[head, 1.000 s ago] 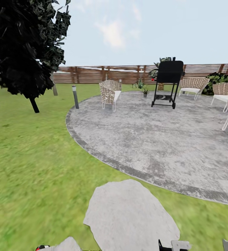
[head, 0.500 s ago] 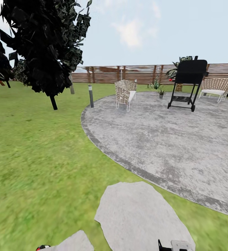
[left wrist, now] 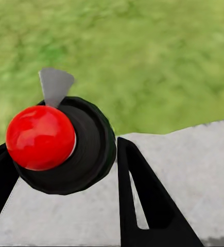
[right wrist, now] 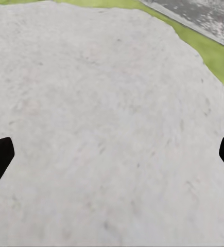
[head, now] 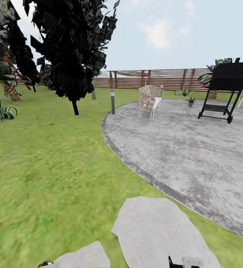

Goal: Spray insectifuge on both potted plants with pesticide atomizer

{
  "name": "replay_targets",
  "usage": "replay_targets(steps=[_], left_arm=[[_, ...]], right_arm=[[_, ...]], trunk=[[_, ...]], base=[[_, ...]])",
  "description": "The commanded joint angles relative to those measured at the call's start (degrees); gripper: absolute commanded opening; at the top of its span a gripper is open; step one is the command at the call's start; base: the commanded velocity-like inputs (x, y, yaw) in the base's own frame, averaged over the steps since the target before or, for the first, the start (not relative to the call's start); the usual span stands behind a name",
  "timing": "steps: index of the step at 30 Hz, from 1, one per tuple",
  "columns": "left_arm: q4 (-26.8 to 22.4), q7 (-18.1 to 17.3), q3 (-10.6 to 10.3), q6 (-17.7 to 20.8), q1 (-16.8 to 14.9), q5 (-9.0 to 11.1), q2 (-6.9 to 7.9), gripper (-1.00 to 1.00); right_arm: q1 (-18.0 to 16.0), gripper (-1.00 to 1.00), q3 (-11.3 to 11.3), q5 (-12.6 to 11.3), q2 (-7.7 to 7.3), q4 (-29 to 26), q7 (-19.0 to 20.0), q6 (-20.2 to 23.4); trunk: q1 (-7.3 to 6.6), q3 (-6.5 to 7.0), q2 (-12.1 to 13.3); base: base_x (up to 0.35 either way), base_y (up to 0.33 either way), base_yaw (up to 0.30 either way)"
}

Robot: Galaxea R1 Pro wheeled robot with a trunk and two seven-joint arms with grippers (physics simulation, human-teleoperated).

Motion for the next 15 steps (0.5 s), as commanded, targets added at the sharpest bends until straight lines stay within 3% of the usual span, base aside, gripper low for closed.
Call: replay_targets(steps=[1,15], left_arm=[[0.1,0.0,-0.1,-0.2,0.0,0.4,0.0,-1.0],[0.1,0.0,-0.1,-0.2,0.0,0.4,0.0,-1.0]], right_arm=[[0.0,1.0,-0.3,0.3,0.0,0.0,-0.1,-0.2],[0.0,1.0,-0.3,0.4,0.0,0.0,-0.1,-0.2]], trunk=[[-0.01,-0.05,0.0],[-0.01,-0.05,0.0]], base=[[0.0,0.0,0.278],[0.0,0.004,0.278]])
